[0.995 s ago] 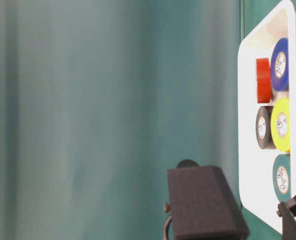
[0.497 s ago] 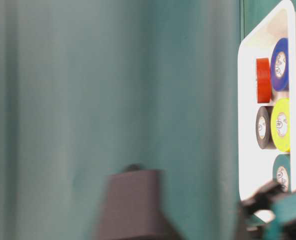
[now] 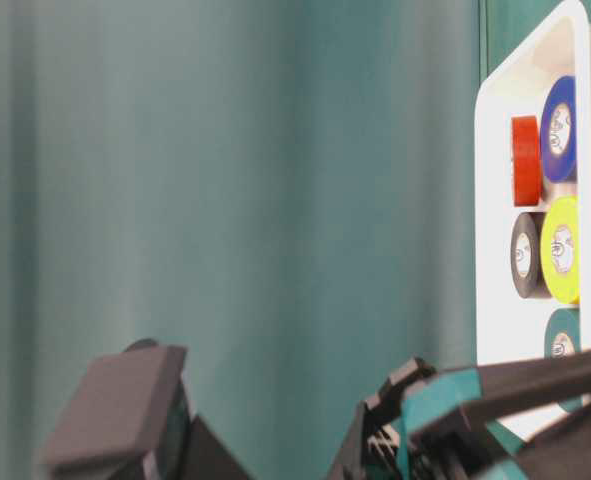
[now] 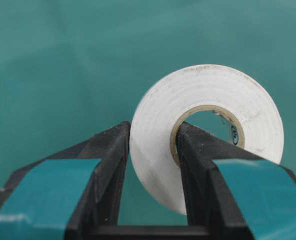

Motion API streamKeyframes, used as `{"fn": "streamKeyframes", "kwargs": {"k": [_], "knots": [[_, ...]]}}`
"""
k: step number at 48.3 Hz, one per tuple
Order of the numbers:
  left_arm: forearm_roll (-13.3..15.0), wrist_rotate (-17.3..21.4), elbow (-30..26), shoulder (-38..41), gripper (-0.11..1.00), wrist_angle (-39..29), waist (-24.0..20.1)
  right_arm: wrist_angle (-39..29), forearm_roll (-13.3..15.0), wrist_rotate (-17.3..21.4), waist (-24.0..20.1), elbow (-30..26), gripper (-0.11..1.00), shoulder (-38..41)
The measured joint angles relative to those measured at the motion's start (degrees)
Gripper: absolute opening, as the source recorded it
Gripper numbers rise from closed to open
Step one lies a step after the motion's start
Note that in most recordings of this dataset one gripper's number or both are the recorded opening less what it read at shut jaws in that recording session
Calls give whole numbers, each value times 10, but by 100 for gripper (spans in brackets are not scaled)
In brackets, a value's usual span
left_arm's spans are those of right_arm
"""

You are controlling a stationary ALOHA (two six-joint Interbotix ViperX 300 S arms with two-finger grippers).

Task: Put the tape into the white case with the left arm.
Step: 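Lift the white roll and carry it into the tray's upper left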

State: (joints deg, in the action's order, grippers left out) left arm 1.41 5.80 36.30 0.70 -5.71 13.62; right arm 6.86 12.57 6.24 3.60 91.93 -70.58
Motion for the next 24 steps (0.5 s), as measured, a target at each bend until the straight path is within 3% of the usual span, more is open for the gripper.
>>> {"fn": "streamKeyframes", "kwargs": {"k": [24], "knots": [[0, 105, 35, -40, 28, -3, -181, 0, 0, 0, 0, 0, 99, 0]]}}
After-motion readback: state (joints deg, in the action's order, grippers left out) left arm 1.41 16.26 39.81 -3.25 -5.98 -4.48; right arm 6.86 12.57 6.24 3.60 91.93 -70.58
